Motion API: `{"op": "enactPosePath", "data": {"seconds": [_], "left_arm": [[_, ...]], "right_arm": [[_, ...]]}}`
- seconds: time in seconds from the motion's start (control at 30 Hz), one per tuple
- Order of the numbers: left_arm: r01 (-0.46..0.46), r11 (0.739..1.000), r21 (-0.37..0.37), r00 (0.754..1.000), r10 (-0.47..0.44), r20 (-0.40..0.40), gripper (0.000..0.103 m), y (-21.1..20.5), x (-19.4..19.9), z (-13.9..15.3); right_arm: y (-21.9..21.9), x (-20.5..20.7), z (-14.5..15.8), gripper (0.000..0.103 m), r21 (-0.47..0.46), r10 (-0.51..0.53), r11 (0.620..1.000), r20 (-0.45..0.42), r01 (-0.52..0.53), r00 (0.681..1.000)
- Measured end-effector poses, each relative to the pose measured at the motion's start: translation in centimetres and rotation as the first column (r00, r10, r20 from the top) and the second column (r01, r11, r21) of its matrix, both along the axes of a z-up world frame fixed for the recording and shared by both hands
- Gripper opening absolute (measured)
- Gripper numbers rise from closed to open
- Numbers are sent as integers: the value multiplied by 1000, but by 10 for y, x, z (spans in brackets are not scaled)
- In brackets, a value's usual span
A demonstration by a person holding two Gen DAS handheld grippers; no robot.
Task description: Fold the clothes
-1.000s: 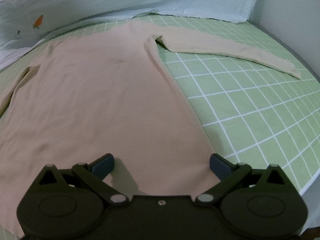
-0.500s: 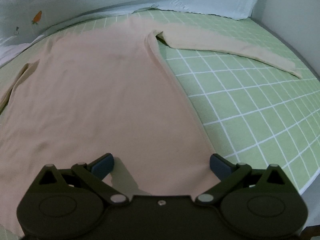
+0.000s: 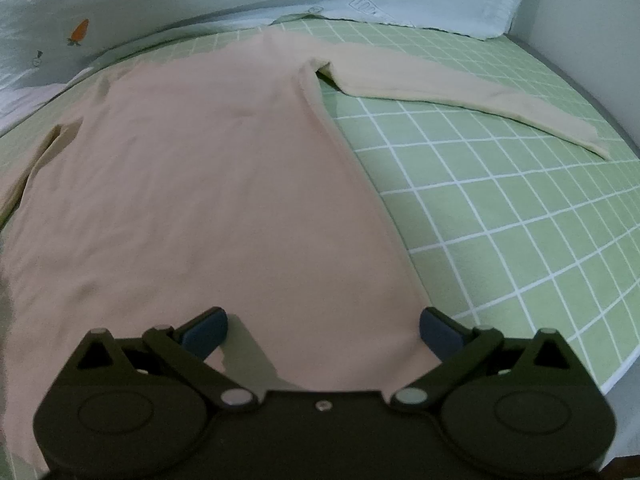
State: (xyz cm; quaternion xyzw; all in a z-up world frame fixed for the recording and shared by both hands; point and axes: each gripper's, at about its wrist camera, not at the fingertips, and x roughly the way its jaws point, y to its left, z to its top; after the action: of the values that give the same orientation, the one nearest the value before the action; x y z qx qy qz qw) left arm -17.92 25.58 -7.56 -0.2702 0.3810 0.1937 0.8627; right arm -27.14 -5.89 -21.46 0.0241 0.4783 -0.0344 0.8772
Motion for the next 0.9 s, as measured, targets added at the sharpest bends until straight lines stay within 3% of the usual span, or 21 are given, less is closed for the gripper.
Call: {"op": "enactPosePath", "data": {"seconds": [0.1, 0.2, 0.27, 0.33, 0.57, 0.73, 0.9], "left_arm": [[133, 991, -5, 989, -133, 61, 4, -32, 21, 19], [270, 963, 12, 960, -270, 77, 17, -65, 36, 30], [317, 948, 33, 946, -318, 58, 60, -80, 39, 29], [332, 942, 54, 942, -333, 28, 77, -90, 38, 23], [237, 971, 30, 952, -226, -206, 81, -77, 21, -18], [166, 985, 48, 927, -139, -350, 81, -60, 10, -46], [117, 992, 48, 898, -85, -432, 81, -49, -1, -71]], "right_arm": [[0, -1, 0, 103, 1, 1, 1000, 2, -1, 1000], [0, -1, 0, 103, 3, 3, 1000, 4, -3, 1000], [-1, -1, 0, 103, 5, 5, 1000, 3, -5, 1000], [-1, 0, 1, 103, 6, 8, 1000, -1, -8, 1000], [3, 8, 7, 103, -17, 21, 1000, -36, -21, 999], [18, 14, 28, 103, -39, 76, 996, 51, -74, 996], [47, 37, 39, 103, 69, 179, 980, 118, -188, 977]]}}
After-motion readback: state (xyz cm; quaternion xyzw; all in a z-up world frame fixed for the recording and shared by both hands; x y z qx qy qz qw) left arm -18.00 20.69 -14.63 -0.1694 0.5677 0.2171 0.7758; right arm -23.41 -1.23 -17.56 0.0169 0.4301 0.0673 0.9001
